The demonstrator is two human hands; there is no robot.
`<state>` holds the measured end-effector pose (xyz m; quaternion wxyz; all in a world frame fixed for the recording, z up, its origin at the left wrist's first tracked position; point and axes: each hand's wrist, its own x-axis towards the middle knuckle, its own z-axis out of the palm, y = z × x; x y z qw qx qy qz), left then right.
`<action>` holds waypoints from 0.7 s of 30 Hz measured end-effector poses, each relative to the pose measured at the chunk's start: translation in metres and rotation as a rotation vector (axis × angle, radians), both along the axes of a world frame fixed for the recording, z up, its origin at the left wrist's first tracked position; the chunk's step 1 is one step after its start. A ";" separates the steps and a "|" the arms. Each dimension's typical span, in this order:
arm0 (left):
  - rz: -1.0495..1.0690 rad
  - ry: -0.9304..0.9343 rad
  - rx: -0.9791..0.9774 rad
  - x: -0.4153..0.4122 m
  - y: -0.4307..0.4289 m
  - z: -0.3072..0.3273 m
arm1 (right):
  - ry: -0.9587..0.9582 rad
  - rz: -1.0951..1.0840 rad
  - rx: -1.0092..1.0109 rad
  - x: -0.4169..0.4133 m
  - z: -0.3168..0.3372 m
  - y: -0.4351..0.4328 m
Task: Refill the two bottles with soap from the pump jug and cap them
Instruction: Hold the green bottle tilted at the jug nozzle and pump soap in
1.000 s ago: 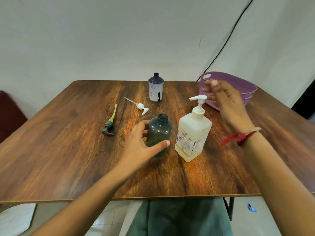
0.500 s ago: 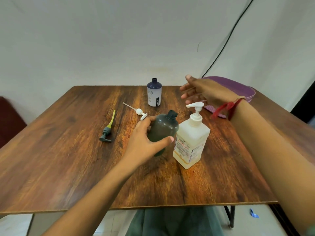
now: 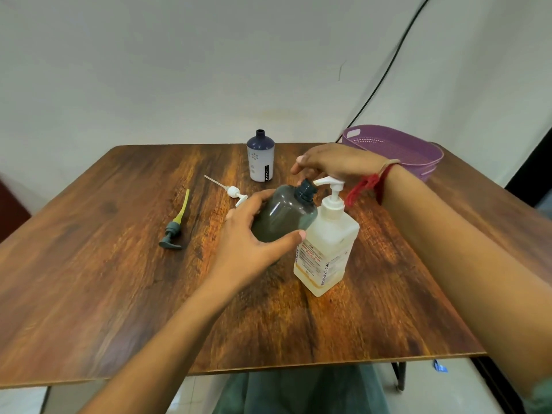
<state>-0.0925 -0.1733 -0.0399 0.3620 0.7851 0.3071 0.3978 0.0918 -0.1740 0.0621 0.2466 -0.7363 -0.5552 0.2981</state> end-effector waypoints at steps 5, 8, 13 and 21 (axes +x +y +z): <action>-0.020 -0.008 0.020 -0.002 0.000 0.007 | 0.000 0.050 0.030 0.002 0.004 0.001; -0.037 -0.014 0.041 -0.001 0.001 0.010 | -0.035 0.065 0.064 0.000 0.000 0.005; -0.032 -0.034 0.093 0.000 0.002 0.013 | -0.068 0.084 0.058 -0.005 -0.008 0.007; -0.073 -0.031 0.116 -0.003 0.007 0.016 | 0.126 -0.069 0.158 -0.001 -0.029 -0.001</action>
